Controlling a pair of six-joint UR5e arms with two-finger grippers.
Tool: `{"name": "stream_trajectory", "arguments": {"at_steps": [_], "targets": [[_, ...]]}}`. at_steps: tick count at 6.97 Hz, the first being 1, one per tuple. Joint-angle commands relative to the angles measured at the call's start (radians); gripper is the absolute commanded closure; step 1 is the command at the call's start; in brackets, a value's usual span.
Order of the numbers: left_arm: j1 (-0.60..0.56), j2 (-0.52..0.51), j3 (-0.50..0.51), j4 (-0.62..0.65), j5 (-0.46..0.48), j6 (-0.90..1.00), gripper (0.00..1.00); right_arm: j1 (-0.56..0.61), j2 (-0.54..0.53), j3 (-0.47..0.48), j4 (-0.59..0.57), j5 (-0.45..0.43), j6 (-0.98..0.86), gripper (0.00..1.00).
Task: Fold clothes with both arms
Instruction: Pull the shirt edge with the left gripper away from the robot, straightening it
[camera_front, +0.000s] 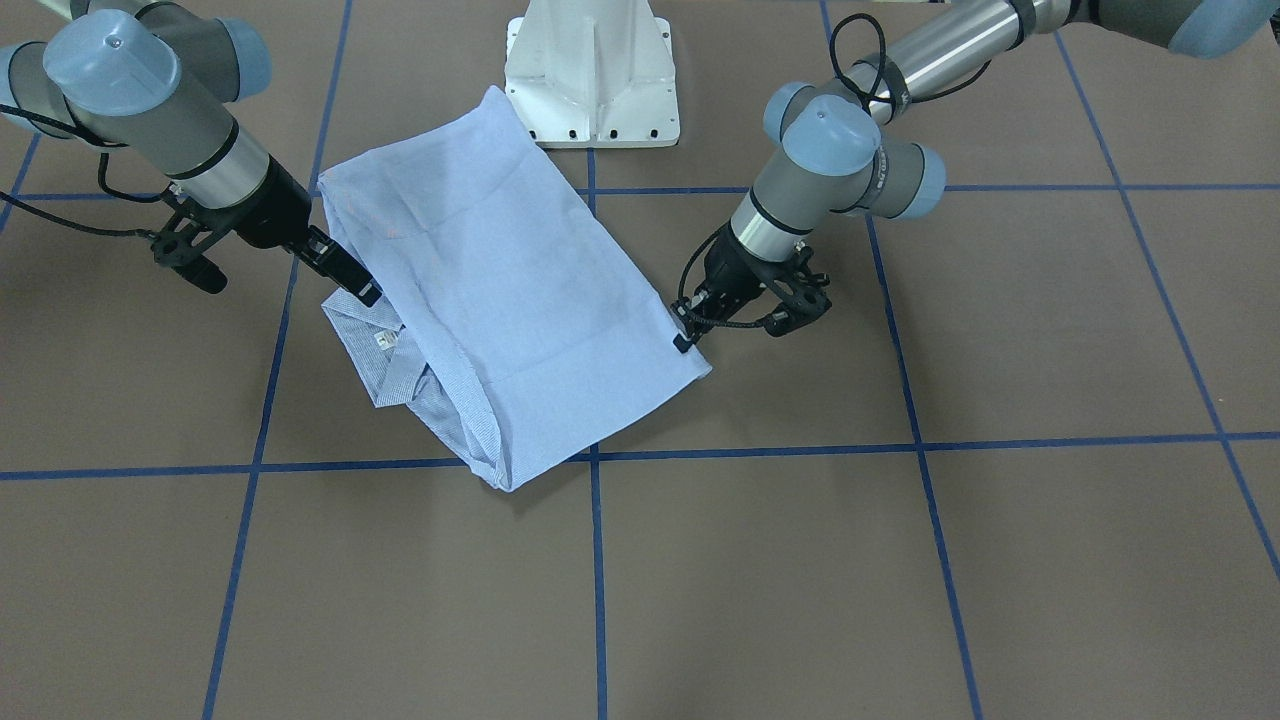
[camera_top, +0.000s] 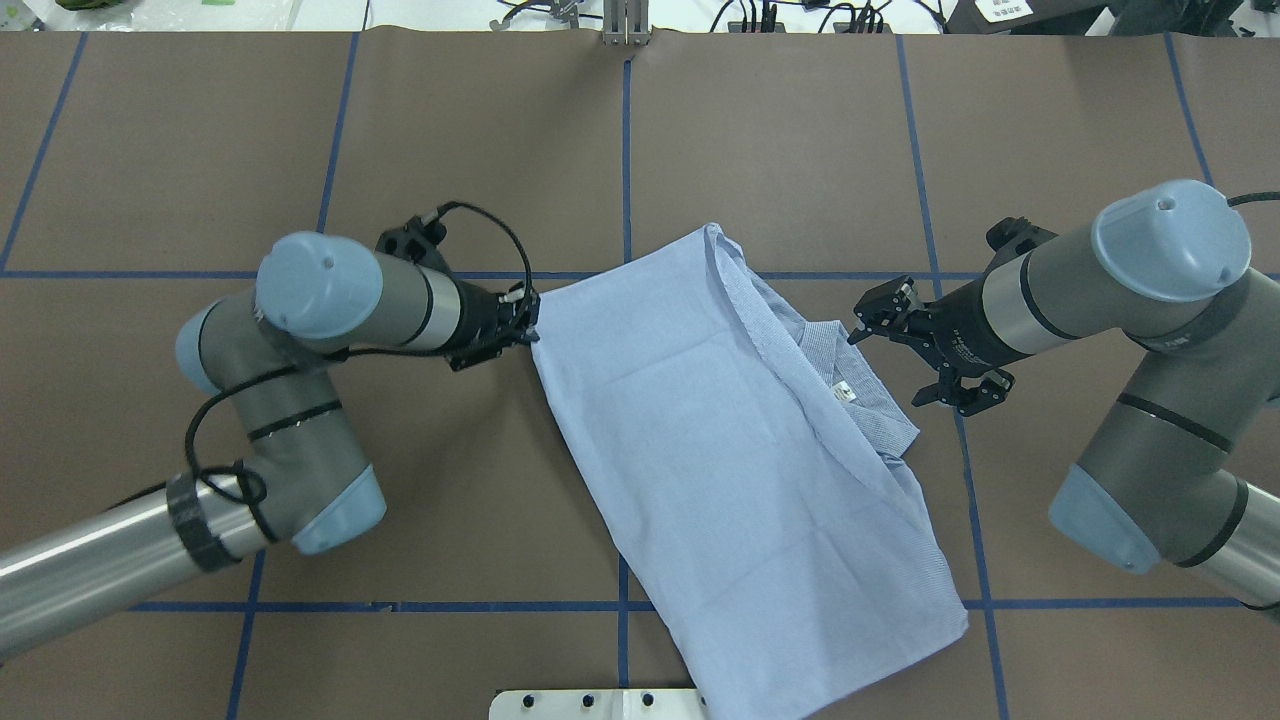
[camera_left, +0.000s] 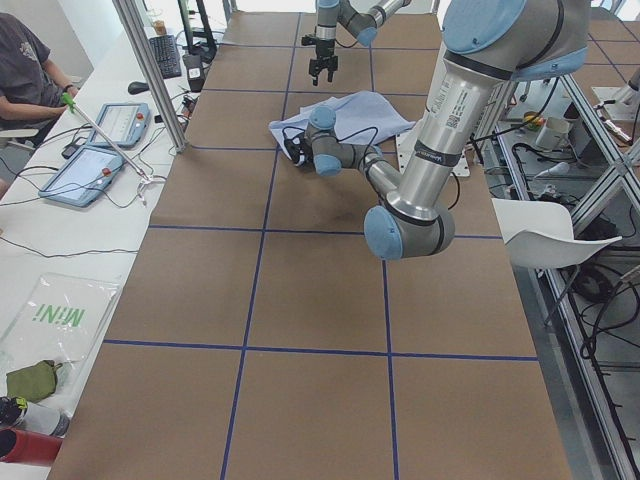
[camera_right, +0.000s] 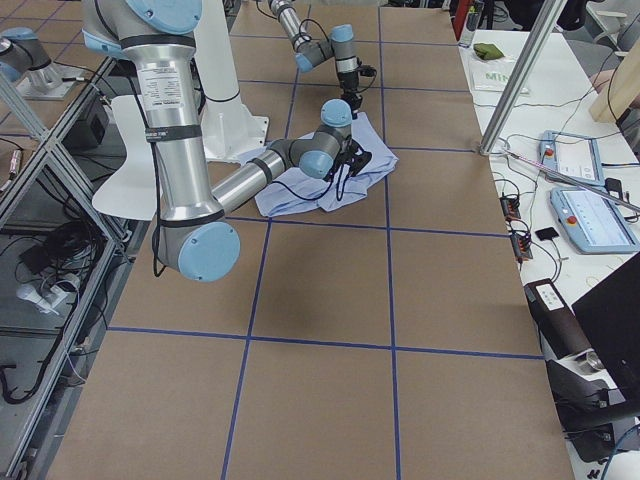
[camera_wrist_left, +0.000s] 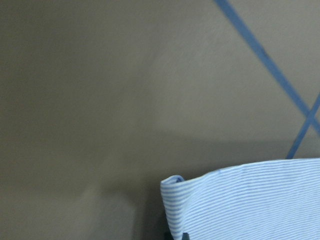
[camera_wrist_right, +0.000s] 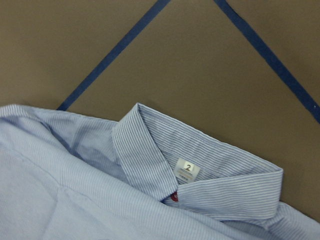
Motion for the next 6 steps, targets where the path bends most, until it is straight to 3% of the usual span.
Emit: {"name": "stream_trajectory", "arguments": {"at_steps": [1, 2, 3, 4, 5, 6], "targets": [[-0.135, -0.183, 0.298, -0.060, 0.007, 0.177, 1.00, -0.003, 0.001, 0.002, 0.000, 0.000, 0.002, 0.00], [-0.167, -0.246, 0.465, -0.181, 0.007, 0.224, 1.00, -0.013, 0.011, 0.004, 0.000, 0.000, 0.002, 0.00], [-0.187, -0.301, 0.563, -0.210, 0.007, 0.273, 1.00, -0.045, 0.032, 0.004, 0.000, -0.008, 0.003, 0.00], [-0.192, -0.314, 0.568, -0.210, 0.007, 0.290, 0.54, -0.083, 0.052, 0.005, 0.000, -0.064, 0.005, 0.00], [-0.194, -0.317, 0.565, -0.209, 0.007, 0.290, 0.42, -0.136, 0.069, 0.007, -0.002, -0.142, 0.005, 0.00], [-0.213, -0.310, 0.520, -0.193, -0.016, 0.292, 0.42, -0.169, 0.075, 0.010, -0.003, -0.196, 0.006, 0.00]]}}
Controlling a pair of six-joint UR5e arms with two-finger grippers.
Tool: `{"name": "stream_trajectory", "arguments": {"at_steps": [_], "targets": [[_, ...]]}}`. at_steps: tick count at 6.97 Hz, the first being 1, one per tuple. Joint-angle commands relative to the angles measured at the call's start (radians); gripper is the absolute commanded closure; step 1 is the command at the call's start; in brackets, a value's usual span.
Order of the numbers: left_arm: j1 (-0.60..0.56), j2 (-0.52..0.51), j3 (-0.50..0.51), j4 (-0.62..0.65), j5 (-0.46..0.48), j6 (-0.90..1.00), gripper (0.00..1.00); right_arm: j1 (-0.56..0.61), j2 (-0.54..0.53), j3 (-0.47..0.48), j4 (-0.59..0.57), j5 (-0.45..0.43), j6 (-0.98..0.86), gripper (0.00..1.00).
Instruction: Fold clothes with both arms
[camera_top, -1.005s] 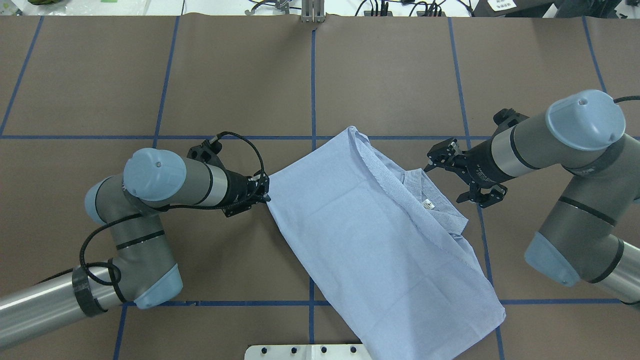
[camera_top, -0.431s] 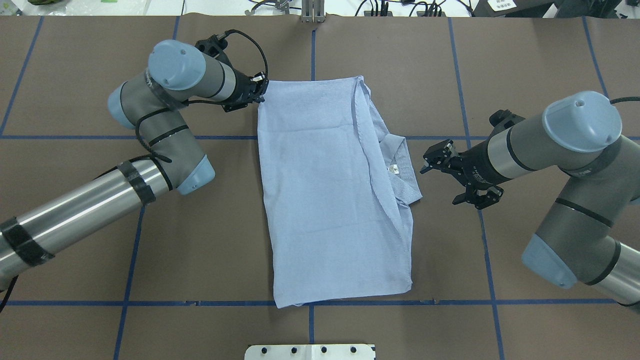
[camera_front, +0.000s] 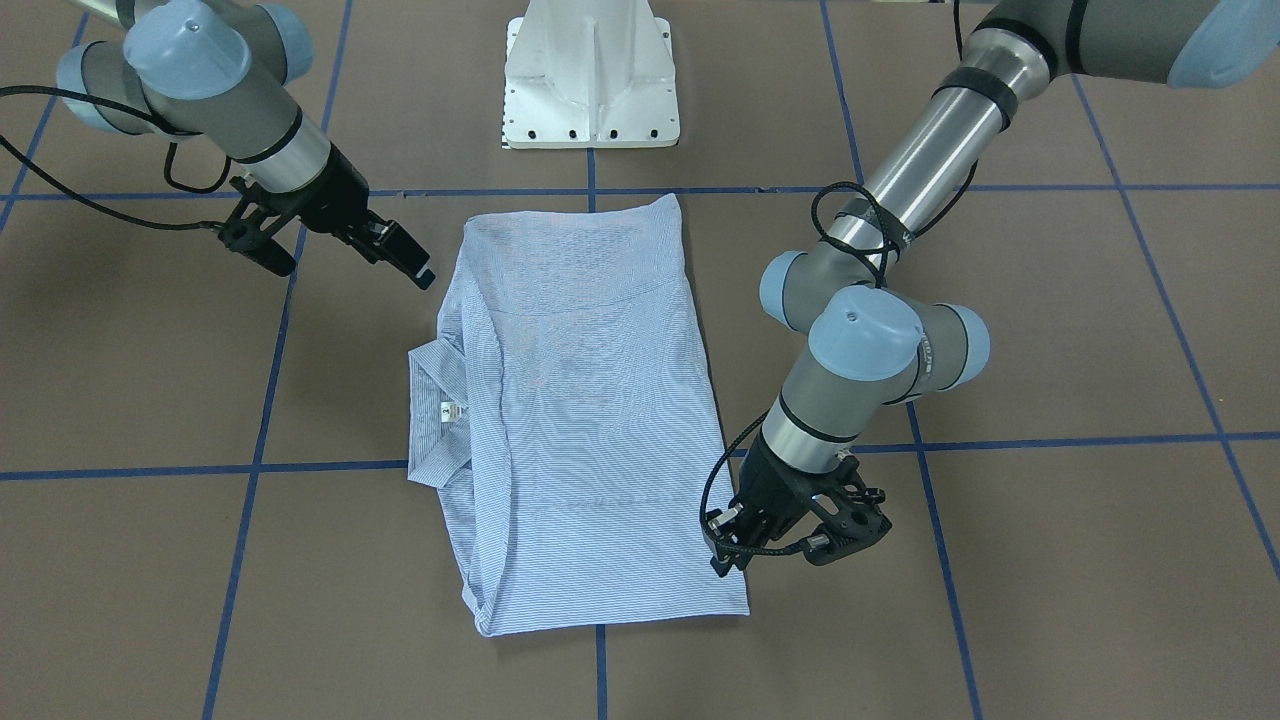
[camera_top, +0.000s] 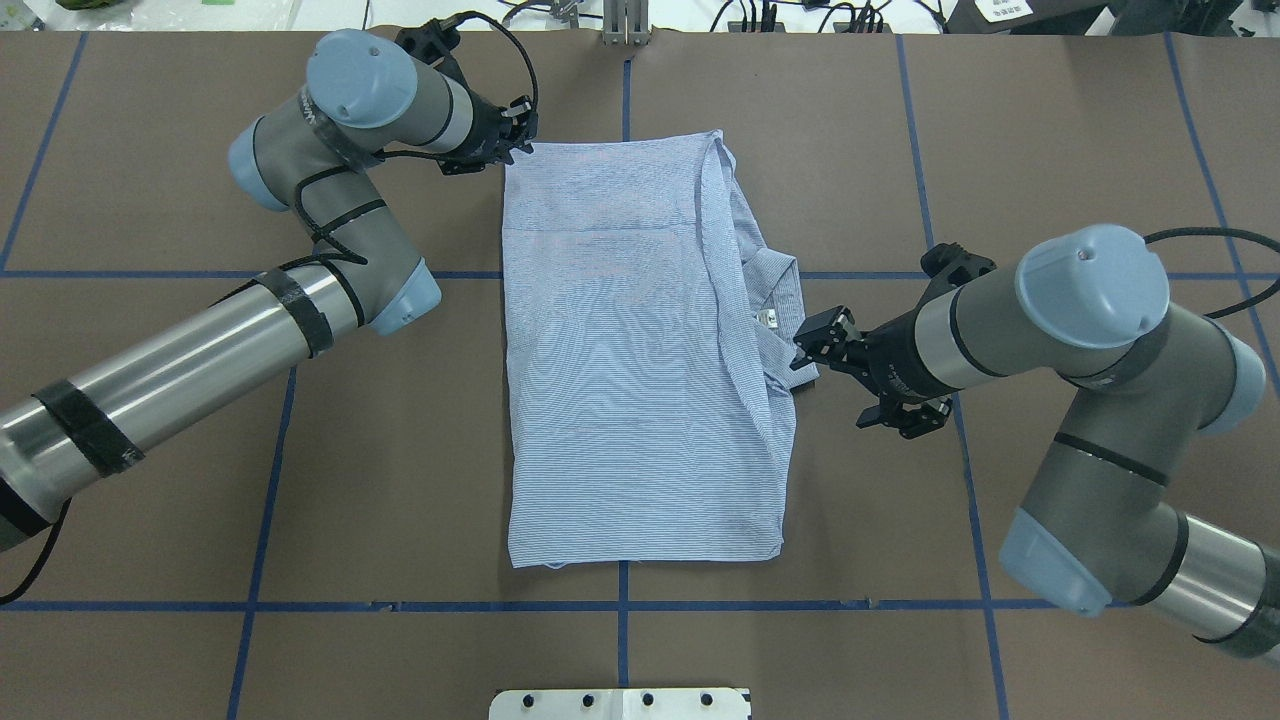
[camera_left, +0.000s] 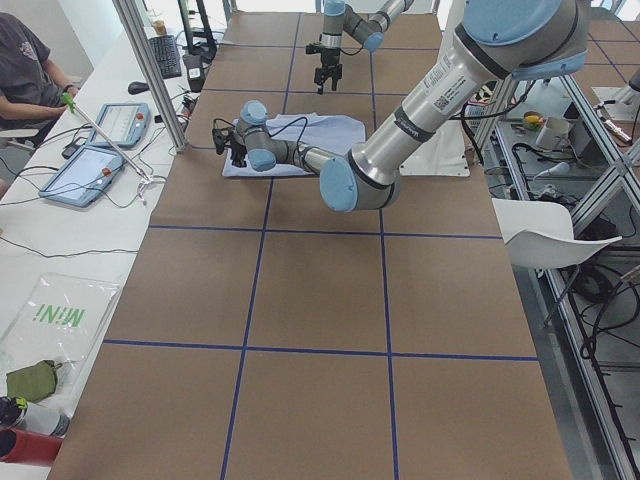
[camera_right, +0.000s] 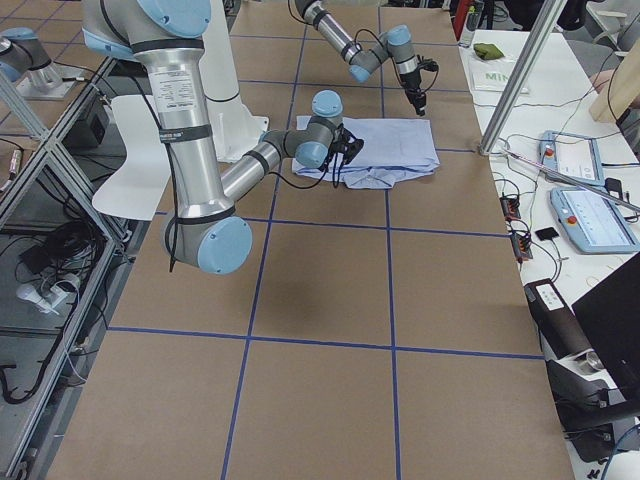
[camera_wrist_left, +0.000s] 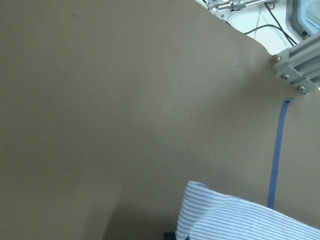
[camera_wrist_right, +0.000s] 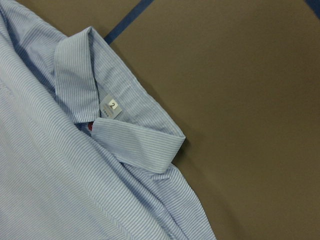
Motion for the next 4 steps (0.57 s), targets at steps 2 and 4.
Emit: {"name": "stream_trajectory", "arguments": {"at_steps": [2, 4], "targets": [[-0.041, 0.135, -0.246, 0.086, -0.123, 0.003, 0.42, -0.173, 0.011, 0.003, -0.034, -0.210, 0.009, 0.00], [-0.041, 0.155, -0.281, 0.096, -0.123, 0.002, 0.41, -0.258, 0.055, 0.001, -0.246, -0.320, -0.099, 0.00]]}}
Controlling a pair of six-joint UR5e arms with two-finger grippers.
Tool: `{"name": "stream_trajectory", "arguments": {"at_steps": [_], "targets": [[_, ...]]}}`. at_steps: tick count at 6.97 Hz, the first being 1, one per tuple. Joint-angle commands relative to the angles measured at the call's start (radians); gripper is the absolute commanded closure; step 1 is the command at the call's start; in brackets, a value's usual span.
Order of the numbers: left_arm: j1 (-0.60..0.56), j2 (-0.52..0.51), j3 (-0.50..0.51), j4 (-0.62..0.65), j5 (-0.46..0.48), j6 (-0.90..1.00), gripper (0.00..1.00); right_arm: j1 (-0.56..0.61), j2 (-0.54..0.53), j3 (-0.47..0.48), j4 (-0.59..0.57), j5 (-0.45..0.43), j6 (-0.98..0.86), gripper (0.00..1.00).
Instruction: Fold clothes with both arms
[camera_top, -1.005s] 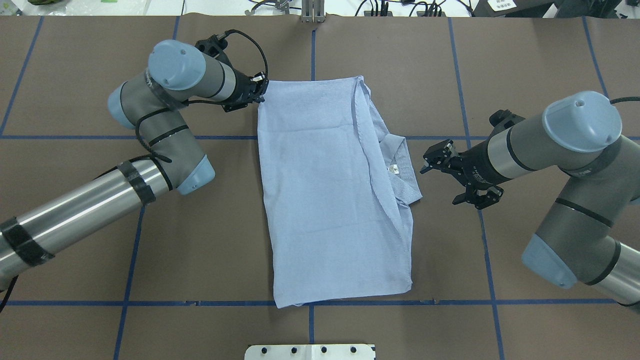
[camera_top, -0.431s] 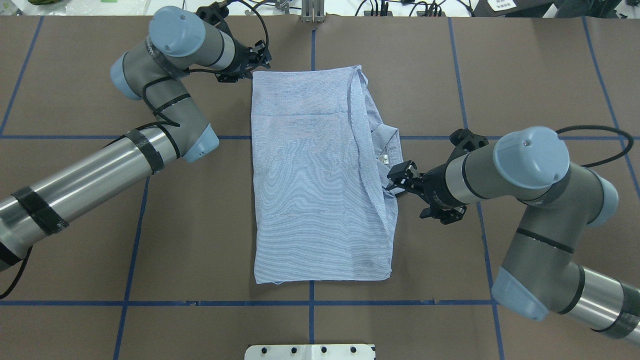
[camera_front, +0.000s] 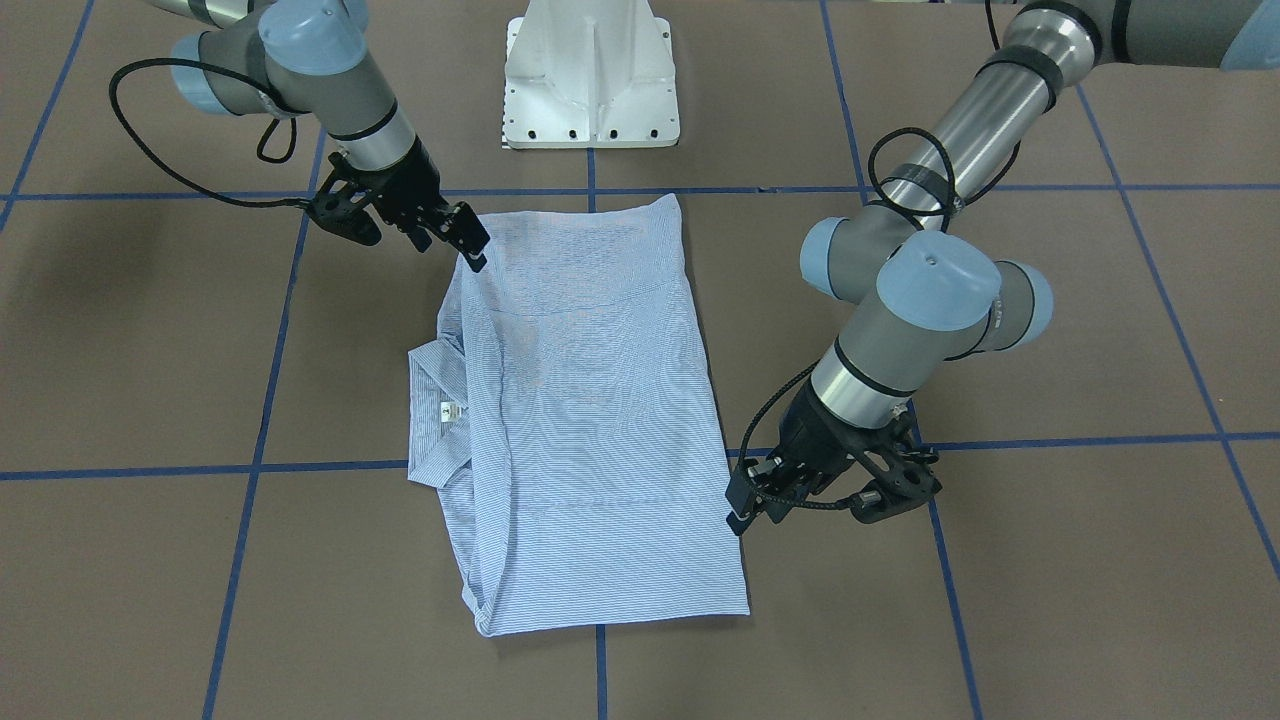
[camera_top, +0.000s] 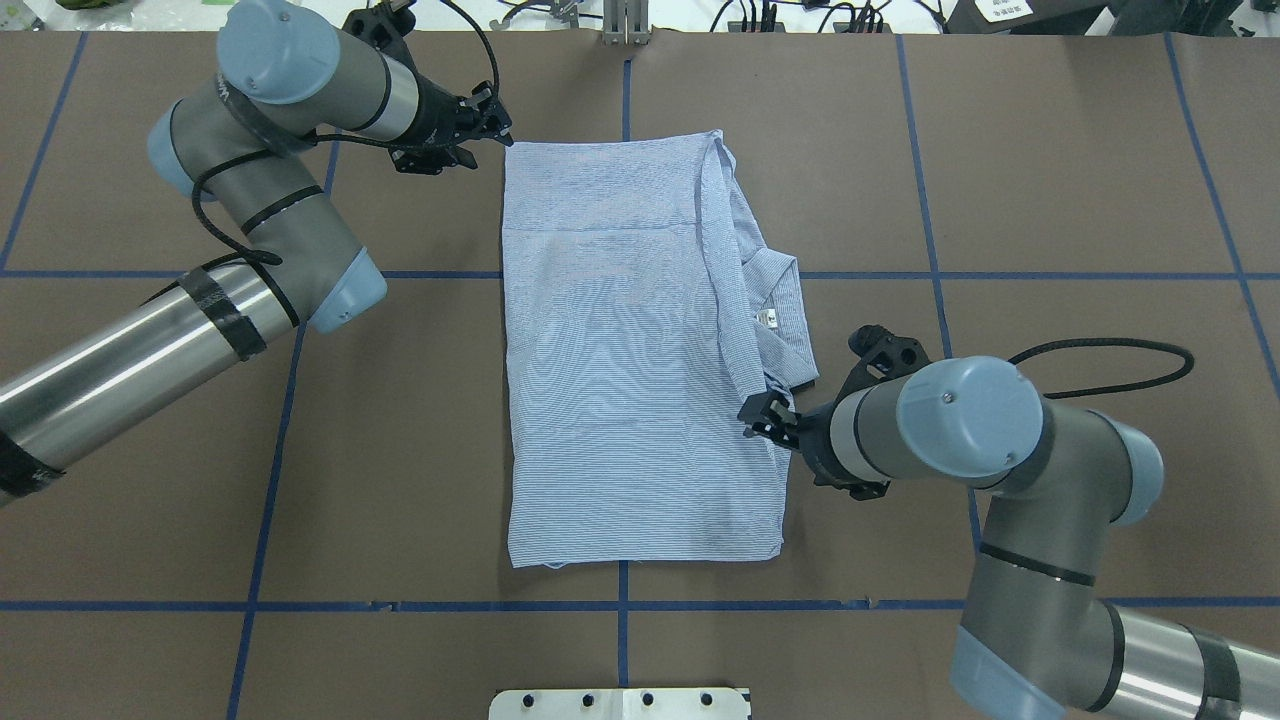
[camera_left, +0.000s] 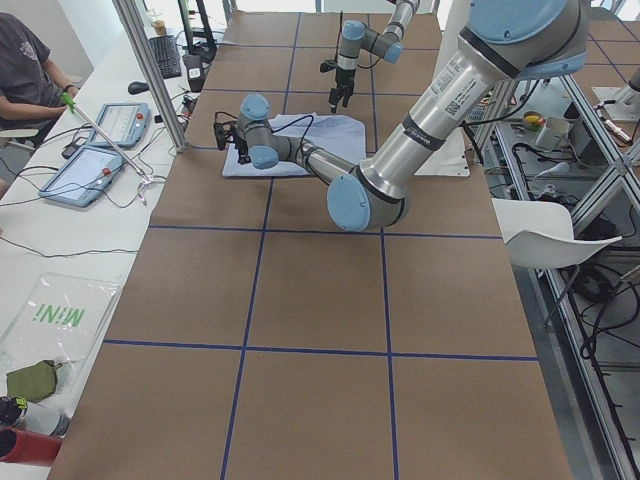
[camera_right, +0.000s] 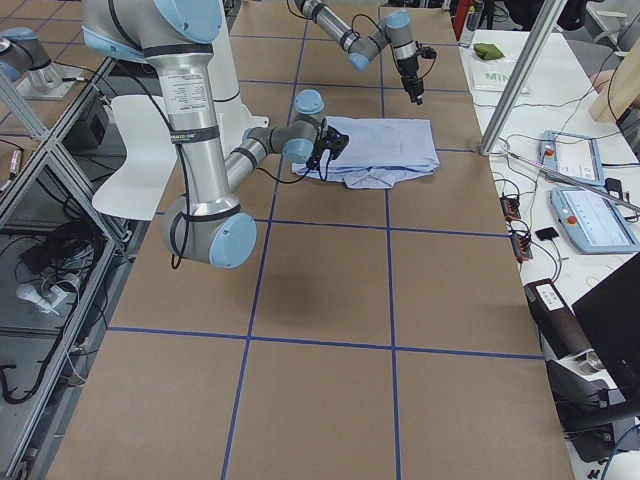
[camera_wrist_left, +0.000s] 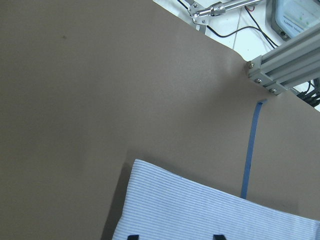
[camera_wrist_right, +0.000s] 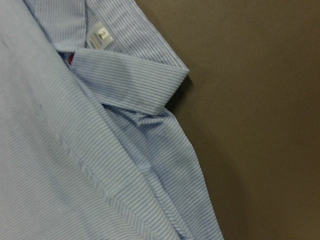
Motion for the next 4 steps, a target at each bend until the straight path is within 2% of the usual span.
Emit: {"name": "stream_trajectory", "arguments": {"at_steps": [1, 3, 4], "targets": [[-0.003, 0.020, -0.030, 0.011, -0.005, -0.001, 0.41, -0.100, 0.034, -0.006, -0.181, -0.145, -0.220, 0.00], [-0.003, 0.022, -0.028, 0.011, -0.005, -0.003, 0.41, -0.059, 0.037, -0.033, -0.207, -0.161, -0.398, 0.00], [-0.003, 0.022, -0.030, 0.011, -0.005, -0.004, 0.41, -0.015, 0.037, -0.076, -0.204, -0.156, -0.462, 0.00]]}}
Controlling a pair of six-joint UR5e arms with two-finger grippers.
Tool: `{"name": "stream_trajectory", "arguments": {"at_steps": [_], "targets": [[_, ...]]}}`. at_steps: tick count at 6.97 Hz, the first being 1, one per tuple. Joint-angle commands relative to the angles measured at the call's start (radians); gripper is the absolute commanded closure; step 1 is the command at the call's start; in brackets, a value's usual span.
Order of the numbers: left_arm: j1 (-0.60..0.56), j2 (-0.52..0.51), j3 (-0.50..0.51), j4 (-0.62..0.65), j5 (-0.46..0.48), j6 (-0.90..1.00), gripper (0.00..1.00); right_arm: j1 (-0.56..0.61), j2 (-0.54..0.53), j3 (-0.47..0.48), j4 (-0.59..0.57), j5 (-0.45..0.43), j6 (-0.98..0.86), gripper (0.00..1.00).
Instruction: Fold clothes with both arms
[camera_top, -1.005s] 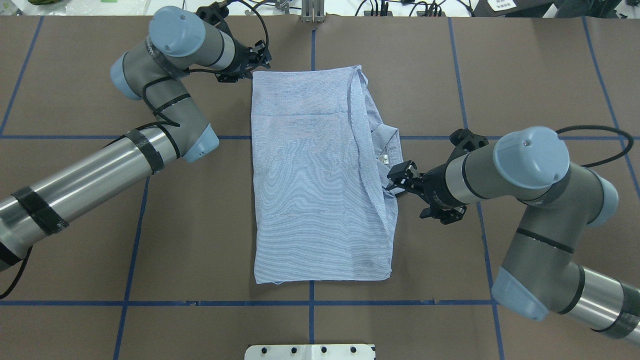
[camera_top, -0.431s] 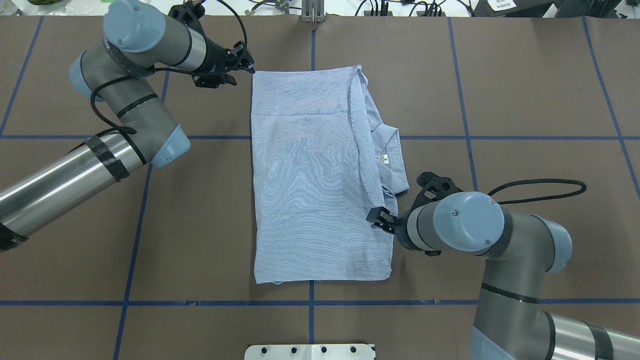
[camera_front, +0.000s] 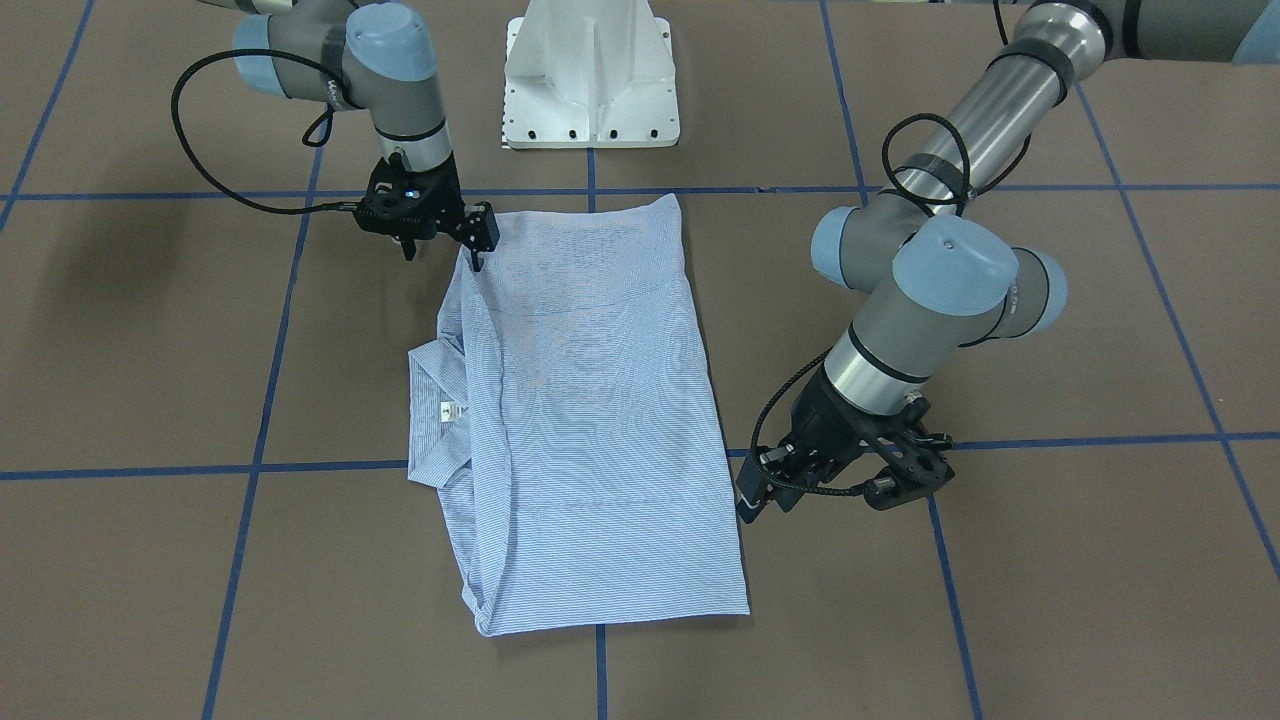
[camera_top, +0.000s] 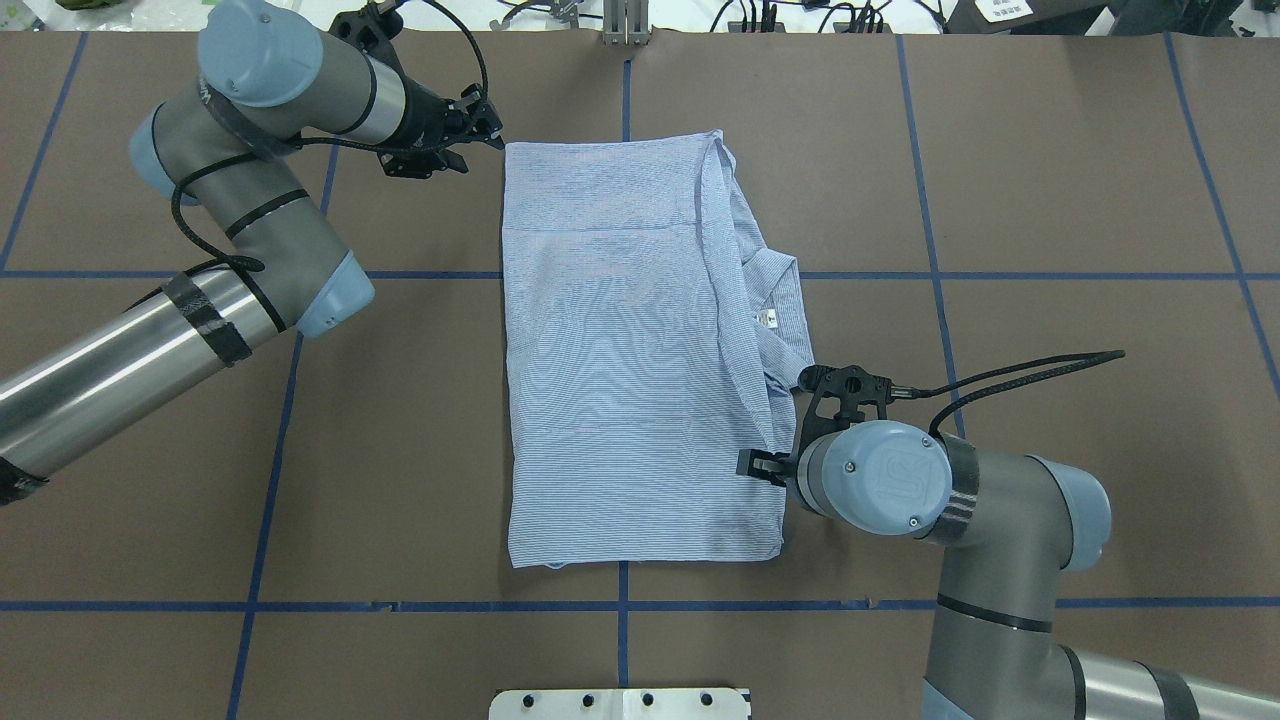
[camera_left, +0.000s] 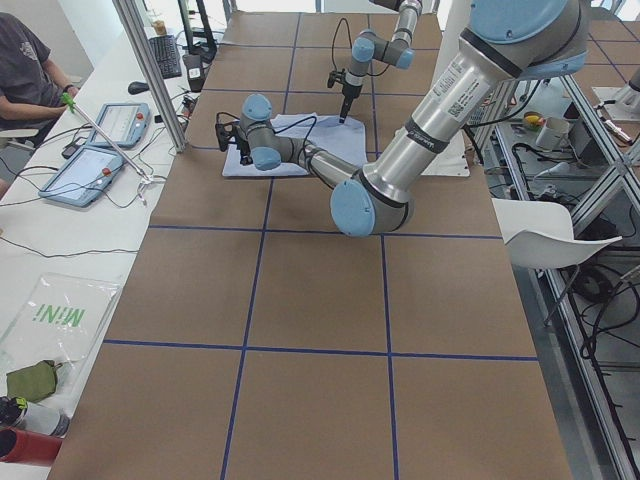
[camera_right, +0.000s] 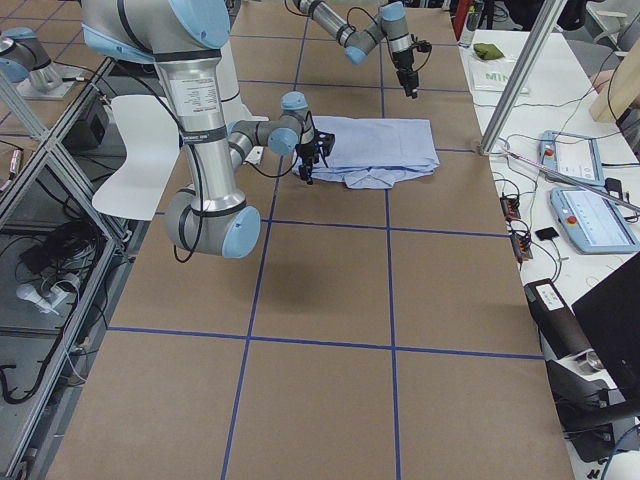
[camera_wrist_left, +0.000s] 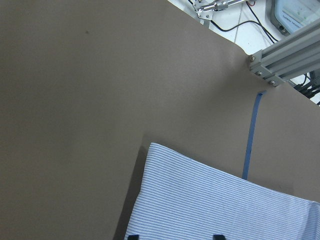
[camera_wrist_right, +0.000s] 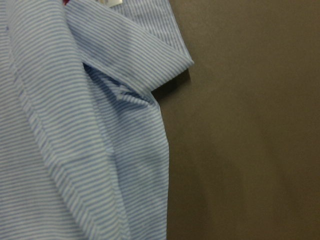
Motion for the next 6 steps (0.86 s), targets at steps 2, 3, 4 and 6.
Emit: {"name": "stream_trajectory", "arguments": {"at_steps": [2, 3, 4, 6], "targets": [[0.000, 0.002, -0.001, 0.000, 0.000, -0.003, 0.42, 0.147, -0.011, -0.046, -0.005, 0.019, -0.184, 0.00], [0.000, 0.007, -0.003, 0.000, -0.002, -0.003, 0.41, 0.165, -0.030, -0.032, -0.007, 0.033, -0.190, 0.00], [0.000, 0.007, -0.004, 0.000, -0.002, -0.003, 0.41, 0.164, -0.025, -0.009, -0.007, 0.044, -0.172, 0.00], [-0.002, 0.010, -0.016, 0.006, 0.000, -0.003, 0.41, 0.132, -0.002, 0.046, -0.007, 0.044, 0.025, 0.00]]}}
